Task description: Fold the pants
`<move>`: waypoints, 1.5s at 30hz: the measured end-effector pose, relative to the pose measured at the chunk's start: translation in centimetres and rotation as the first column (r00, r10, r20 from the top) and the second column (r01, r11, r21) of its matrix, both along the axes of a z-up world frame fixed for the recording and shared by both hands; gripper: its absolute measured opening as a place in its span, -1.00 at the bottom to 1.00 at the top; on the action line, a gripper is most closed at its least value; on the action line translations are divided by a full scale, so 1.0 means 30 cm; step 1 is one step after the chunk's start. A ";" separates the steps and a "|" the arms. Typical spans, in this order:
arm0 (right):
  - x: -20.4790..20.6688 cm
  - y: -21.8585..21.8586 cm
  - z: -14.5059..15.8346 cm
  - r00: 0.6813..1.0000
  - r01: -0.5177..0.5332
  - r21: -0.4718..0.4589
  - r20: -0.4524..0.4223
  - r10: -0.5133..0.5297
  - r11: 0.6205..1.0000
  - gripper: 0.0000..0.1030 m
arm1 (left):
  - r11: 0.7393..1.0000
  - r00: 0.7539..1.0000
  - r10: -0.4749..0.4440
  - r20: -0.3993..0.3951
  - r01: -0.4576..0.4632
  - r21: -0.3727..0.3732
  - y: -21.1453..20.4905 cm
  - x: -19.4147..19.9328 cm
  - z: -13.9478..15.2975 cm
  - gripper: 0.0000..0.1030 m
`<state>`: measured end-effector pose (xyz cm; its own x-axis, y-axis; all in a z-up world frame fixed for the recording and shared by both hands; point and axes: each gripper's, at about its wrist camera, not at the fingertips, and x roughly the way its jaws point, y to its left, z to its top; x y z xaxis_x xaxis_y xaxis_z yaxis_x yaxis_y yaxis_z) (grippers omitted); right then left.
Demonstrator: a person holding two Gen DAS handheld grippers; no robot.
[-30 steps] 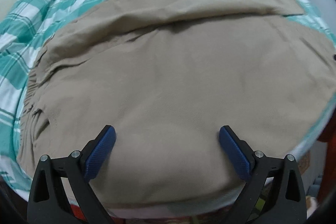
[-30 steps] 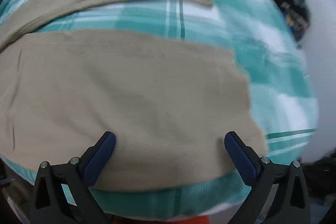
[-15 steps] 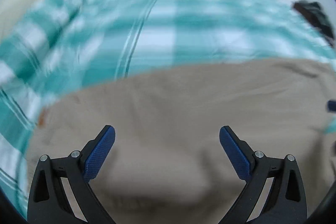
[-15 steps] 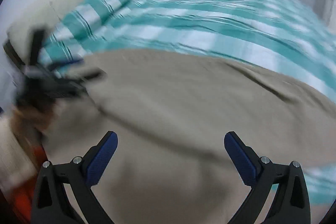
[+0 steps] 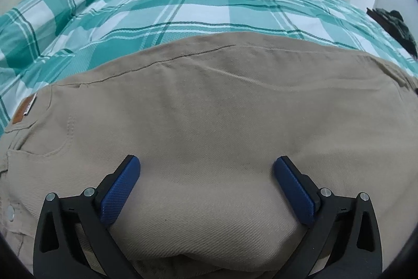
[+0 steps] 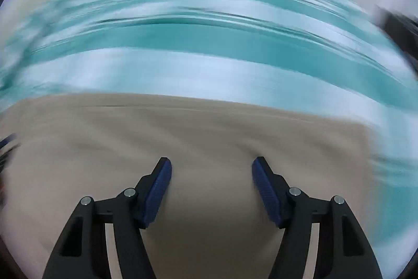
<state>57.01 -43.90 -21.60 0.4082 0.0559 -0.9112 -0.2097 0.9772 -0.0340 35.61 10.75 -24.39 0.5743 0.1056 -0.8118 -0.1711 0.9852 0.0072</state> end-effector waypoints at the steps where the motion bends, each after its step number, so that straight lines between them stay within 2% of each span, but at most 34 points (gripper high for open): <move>1: 0.008 -0.112 0.004 0.995 0.099 -0.035 -0.008 -0.099 0.994 0.69 | 1.000 1.000 0.001 0.002 -0.001 0.000 -0.016 -0.009 0.011 0.99; 2: 0.011 -0.252 0.020 0.969 0.244 -0.091 0.003 -0.245 0.965 0.69 | 1.000 1.000 0.001 0.005 -0.001 -0.001 -0.015 -0.009 0.010 0.99; 4: 0.002 -0.391 0.060 0.930 0.367 -0.090 0.034 -0.366 0.926 0.67 | 1.000 1.000 0.003 0.011 -0.003 -0.002 -0.013 -0.007 0.008 0.99; 5: -0.005 -0.458 0.094 0.908 0.418 -0.036 0.056 -0.415 0.908 0.67 | 1.000 1.000 0.003 0.013 -0.003 0.000 -0.013 -0.006 0.006 0.99; 7: -0.004 -0.499 0.129 0.892 0.443 0.069 0.070 -0.447 0.894 0.62 | 1.000 1.000 0.004 0.017 -0.004 0.001 -0.014 -0.003 0.005 0.99; 9: 0.028 -0.466 0.133 0.905 0.410 0.151 0.055 -0.422 0.899 0.53 | 1.000 1.000 0.005 0.019 -0.005 0.002 -0.015 -0.002 0.004 0.99; 11: 0.058 -0.368 0.114 0.931 0.347 0.207 0.037 -0.362 0.915 0.50 | 1.000 1.000 0.006 0.021 -0.006 0.002 -0.014 0.003 0.001 0.99; 12: 0.073 -0.331 0.099 0.940 0.327 0.205 0.029 -0.340 0.922 0.50 | 1.000 1.000 0.006 0.022 -0.006 0.001 -0.014 0.003 0.001 0.99; 14: 0.111 -0.251 0.031 0.950 0.309 0.136 -0.008 -0.311 0.941 0.48 | 1.000 1.000 0.008 0.025 -0.008 0.001 -0.014 0.007 -0.003 0.99; 15: 0.124 -0.229 0.008 0.950 0.313 0.091 -0.023 -0.312 0.945 0.35 | 1.000 1.000 0.008 0.027 -0.008 0.000 -0.014 0.007 -0.004 0.99; 16: 0.133 -0.210 -0.007 0.948 0.319 0.042 -0.021 -0.318 0.947 0.13 | 1.000 1.000 0.009 0.030 -0.009 -0.001 -0.013 0.008 -0.005 0.99; 17: 0.129 -0.191 0.002 0.945 0.325 0.015 0.018 -0.325 0.946 -0.06 | 1.000 0.999 0.009 0.031 -0.009 -0.003 -0.012 0.008 -0.006 0.99; 18: 0.123 -0.180 0.017 0.945 0.322 0.024 0.043 -0.323 0.946 -0.70 | 1.000 0.999 0.010 0.032 -0.009 -0.005 -0.011 0.008 -0.007 0.99; 19: 0.116 -0.163 0.032 0.944 0.324 0.010 0.067 -0.323 0.946 -0.93 | 1.000 0.999 0.010 0.034 -0.010 -0.007 -0.010 0.007 -0.007 0.99; 22: 0.086 -0.113 0.097 0.953 0.272 0.014 0.136 -0.271 0.962 -0.94 | 1.000 0.999 0.011 0.037 -0.011 -0.009 -0.010 0.006 -0.006 0.99; 26: -0.079 -0.039 0.220 0.962 0.144 0.066 0.226 -0.155 0.987 -0.94 | 1.000 0.999 0.011 0.037 -0.011 -0.008 -0.008 0.007 -0.007 0.99; 30: -0.347 -0.002 0.345 0.952 0.020 0.115 0.302 -0.054 0.993 -0.94 | 1.000 0.999 0.011 0.036 -0.011 -0.007 -0.008 0.008 -0.008 0.99; 32: -0.516 -0.015 0.372 0.947 0.003 0.143 0.317 -0.048 0.990 -0.94 | 1.000 0.999 0.011 0.035 -0.011 -0.007 -0.007 0.008 -0.008 0.99; 34: -0.670 -0.061 0.381 0.948 0.032 0.168 0.307 -0.083 0.985 -0.94 | 1.000 0.999 0.011 0.035 -0.011 -0.006 -0.007 0.008 -0.008 0.99; 37: -0.855 -0.168 0.313 0.953 0.148 0.170 0.241 -0.186 0.974 -0.94 | 1.000 0.999 0.011 0.030 -0.011 -0.002 -0.006 0.010 -0.008 0.99; 40: -0.931 -0.254 0.198 0.948 0.268 0.152 0.133 -0.289 0.951 -0.92 | 1.000 1.000 0.012 0.018 -0.013 0.014 -0.010 0.015 -0.005 0.99; 41: -0.931 -0.277 0.161 0.941 0.321 0.143 0.065 -0.333 0.936 -0.92 | 1.000 1.000 0.013 0.013 -0.013 0.018 -0.012 0.017 -0.003 0.99; 42: -0.919 -0.289 0.152 0.929 0.360 0.108 0.047 -0.367 0.927 -0.84 | 1.000 1.000 0.013 0.006 -0.013 0.024 -0.013 0.019 -0.001 0.99; 43: -0.913 -0.292 0.157 0.921 0.380 0.073 0.063 -0.384 0.922 -0.52 | 1.000 1.000 0.014 -0.001 -0.014 0.027 -0.014 0.021 0.002 0.99; 44: -0.908 -0.294 0.163 0.914 0.397 0.043 0.076 -0.399 0.917 -0.30 | 0.999 1.000 0.016 -0.010 -0.016 0.028 -0.013 0.023 0.006 0.99; 45: -0.909 -0.298 0.173 0.906 0.413 0.033 0.090 -0.414 0.910 -0.01 | 0.999 0.999 0.022 -0.031 -0.021 0.030 -0.012 0.028 0.014 0.99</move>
<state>29.75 -52.84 -16.40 0.4802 -0.1248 -0.8682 0.2167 0.9760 -0.0205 36.46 10.38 -23.96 0.5458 0.1420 -0.8258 -0.1910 0.9807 0.0424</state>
